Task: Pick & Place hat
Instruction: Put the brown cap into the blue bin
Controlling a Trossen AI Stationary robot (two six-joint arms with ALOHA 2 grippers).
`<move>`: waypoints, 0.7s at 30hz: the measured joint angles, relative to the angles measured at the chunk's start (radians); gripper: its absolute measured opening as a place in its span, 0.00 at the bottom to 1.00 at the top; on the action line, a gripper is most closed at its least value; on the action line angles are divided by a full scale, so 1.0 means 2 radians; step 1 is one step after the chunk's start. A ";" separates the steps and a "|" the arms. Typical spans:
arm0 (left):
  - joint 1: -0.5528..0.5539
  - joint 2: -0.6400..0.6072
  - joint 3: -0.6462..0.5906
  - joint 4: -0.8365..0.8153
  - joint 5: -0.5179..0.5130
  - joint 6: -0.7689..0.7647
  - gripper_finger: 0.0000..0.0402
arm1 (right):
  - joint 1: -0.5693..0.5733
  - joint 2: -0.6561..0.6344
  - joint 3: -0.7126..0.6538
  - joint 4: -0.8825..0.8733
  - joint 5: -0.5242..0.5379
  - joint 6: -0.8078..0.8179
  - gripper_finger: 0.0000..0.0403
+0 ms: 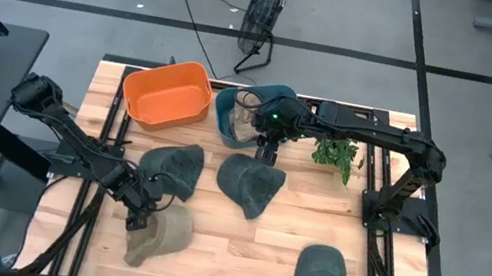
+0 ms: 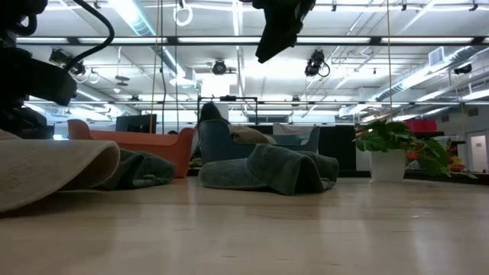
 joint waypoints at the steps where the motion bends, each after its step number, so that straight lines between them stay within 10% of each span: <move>1: 0.000 0.000 0.000 0.000 0.001 0.000 0.20 | 0.000 0.000 0.000 0.000 0.000 0.000 0.43; 4: 0.000 0.000 0.000 0.000 0.003 -0.012 0.04 | 0.000 0.000 0.000 0.000 0.000 0.000 0.43; 15: 0.000 0.000 0.030 0.021 0.003 -0.023 0.02 | 0.001 0.000 0.000 0.000 -0.002 0.004 0.43; 21: 0.000 0.000 0.061 0.020 -0.012 -0.010 0.02 | 0.008 0.000 0.000 0.018 -0.089 0.052 0.43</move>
